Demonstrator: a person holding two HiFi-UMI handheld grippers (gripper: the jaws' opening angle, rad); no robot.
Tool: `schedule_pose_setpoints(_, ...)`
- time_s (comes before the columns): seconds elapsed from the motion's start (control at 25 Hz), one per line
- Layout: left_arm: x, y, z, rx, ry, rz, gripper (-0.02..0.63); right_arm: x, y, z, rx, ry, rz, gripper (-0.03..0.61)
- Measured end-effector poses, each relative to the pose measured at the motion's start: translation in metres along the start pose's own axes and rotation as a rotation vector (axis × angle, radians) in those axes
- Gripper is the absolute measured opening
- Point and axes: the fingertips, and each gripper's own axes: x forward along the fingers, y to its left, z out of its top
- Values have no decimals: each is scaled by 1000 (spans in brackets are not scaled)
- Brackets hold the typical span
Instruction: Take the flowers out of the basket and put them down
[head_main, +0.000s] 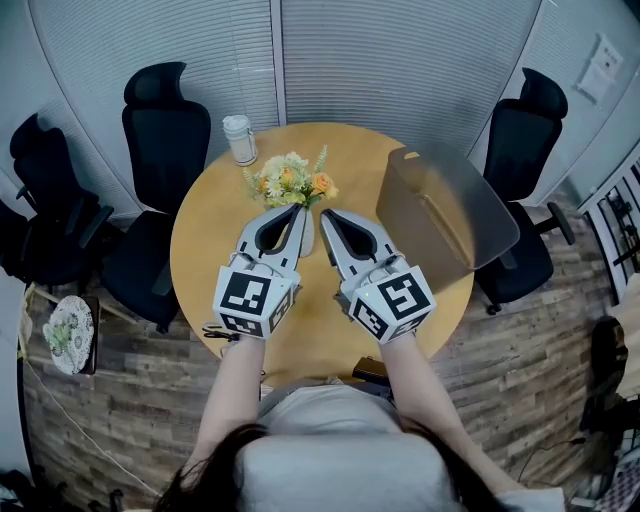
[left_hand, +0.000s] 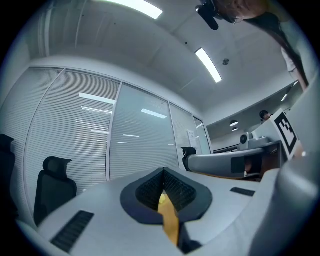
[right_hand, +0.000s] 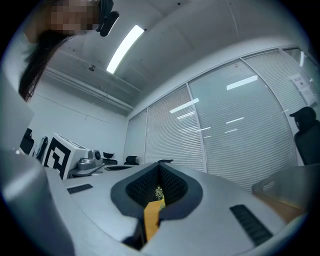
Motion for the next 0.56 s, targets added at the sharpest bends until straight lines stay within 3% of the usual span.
schedule_pose_setpoints(0.56, 6, -1, 12, 21, -21, -7, 5, 3, -2, 7, -8, -7, 5, 23)
